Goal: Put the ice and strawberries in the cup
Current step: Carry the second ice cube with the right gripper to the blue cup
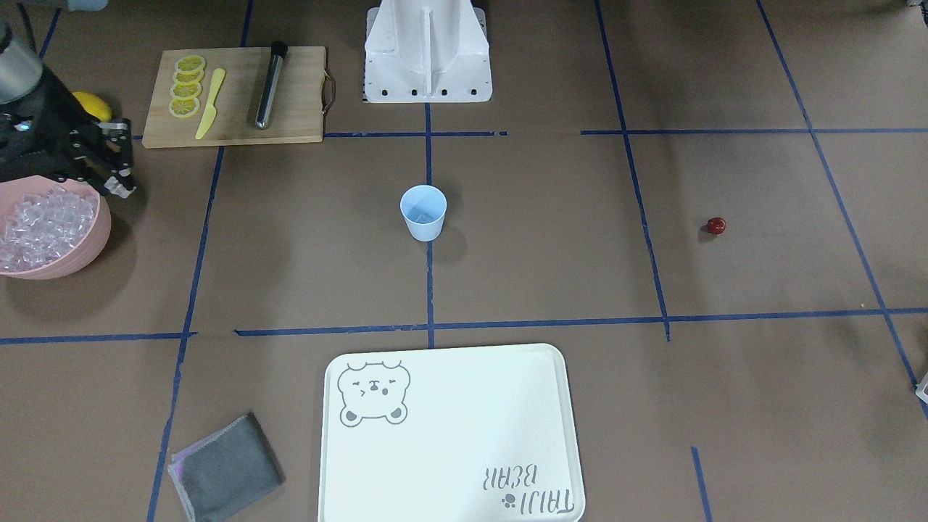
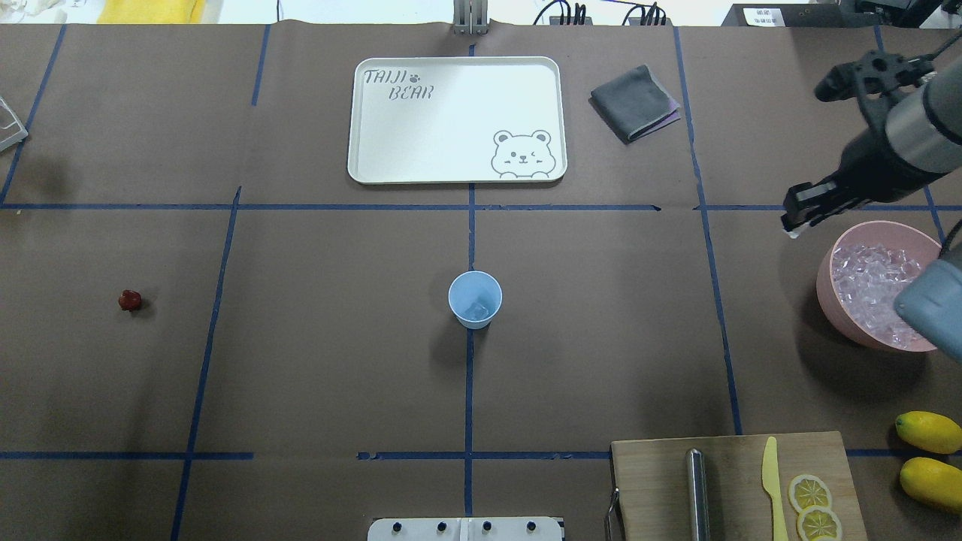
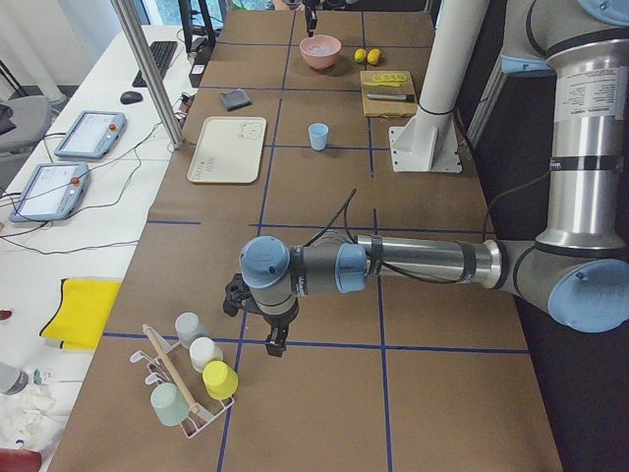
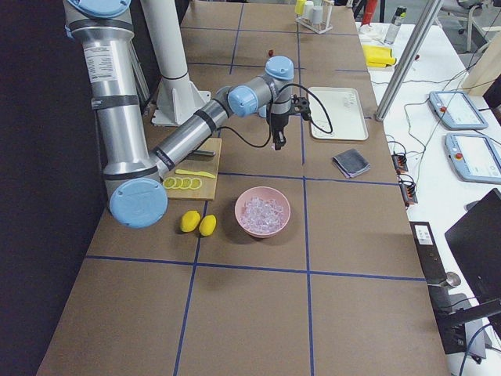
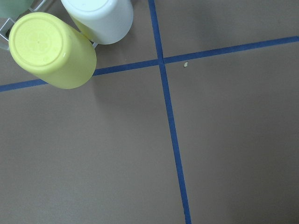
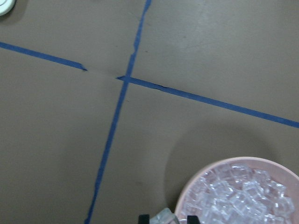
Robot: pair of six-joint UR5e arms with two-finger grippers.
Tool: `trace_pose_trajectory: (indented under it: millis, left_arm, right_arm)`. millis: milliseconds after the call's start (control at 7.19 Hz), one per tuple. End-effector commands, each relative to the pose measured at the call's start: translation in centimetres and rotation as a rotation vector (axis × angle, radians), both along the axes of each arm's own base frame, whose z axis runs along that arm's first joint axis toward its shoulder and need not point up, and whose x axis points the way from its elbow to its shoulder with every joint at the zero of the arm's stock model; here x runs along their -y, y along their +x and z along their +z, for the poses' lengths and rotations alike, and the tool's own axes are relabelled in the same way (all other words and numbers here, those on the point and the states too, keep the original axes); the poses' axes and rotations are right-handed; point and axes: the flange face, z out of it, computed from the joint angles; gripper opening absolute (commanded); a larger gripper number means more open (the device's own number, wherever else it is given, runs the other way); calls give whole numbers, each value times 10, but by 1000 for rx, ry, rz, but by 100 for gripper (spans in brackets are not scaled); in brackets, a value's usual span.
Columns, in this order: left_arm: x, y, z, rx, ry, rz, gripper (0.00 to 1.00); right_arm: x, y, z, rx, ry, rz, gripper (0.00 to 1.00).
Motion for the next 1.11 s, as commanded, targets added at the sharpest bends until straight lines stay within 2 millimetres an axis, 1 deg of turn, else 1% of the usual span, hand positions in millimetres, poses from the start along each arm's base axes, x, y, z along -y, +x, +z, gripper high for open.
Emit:
trace_pose_trajectory:
  millis: [0,139,278,556,695,834,973]
  left_arm:
    - [1,0,-1,0,3,0,100]
    - [1,0,-1,0,3,0,100]
    - [0,0,1,0,0,0,100]
    - [0,0,3,0,-5,0,100]
    - [-1,0,3,0,-7,0,100]
    - [-1,0,5,0,-10,0,100]
    - [-1,0,5,0,-10,0,100]
  right_arm:
    - [-14,-85,-69,29,-72,45,1]
    - [-17,-117,-95,26,-89,67,1]
    - [-22,-148,-115,22,-91,93,1]
    - [-39,-184,-146,38,-102,121,1]
    - [-41,-204,-159,34,-97,139,1]
    - [-40,-232,-172,18,-107,156,1]
    - [-36,-252,-186,9,-101,167,1]
